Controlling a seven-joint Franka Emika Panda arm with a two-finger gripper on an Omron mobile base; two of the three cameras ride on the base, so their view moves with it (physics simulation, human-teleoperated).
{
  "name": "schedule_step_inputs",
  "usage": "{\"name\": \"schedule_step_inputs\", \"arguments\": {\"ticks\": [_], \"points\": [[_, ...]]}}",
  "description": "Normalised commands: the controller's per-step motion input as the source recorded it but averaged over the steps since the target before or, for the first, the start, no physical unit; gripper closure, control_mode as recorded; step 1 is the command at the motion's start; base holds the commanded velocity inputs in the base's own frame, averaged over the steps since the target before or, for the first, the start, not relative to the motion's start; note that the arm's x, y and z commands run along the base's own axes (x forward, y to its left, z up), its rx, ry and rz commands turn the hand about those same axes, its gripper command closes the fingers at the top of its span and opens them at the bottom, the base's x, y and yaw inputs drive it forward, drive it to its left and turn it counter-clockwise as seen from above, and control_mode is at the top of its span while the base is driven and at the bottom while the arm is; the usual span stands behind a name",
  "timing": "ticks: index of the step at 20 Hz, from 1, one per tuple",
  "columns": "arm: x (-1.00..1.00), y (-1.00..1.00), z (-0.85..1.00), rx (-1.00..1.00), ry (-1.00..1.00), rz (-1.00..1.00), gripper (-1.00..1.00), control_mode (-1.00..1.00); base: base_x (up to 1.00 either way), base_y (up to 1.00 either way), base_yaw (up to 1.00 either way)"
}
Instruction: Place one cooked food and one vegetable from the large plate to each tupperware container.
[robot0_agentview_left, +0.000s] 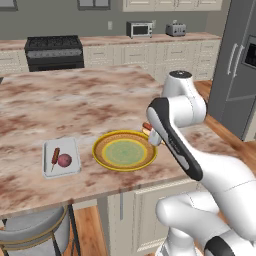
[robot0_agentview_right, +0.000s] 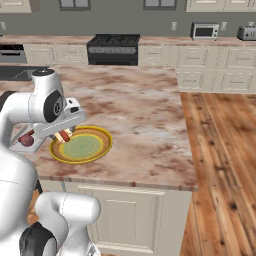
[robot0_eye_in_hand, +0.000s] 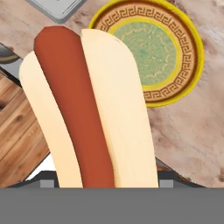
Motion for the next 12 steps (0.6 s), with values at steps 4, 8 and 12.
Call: {"name": "schedule_step_inputs", "arguments": {"ticks": [4, 8, 12], "points": [[-0.09, -0.06, -0.04, 0.00, 0.19, -0.10, 1.00, -1.00, 0.00, 0.00, 0.00], [0.00, 0.00, -0.03, 0.00, 0.03, 0.00, 1.00, -1.00, 0.00, 0.00, 0.00], [-0.05, 0.00, 0.00, 0.00, 0.00, 0.00, 1.00, -1.00, 0.00, 0.00, 0.00]]}}
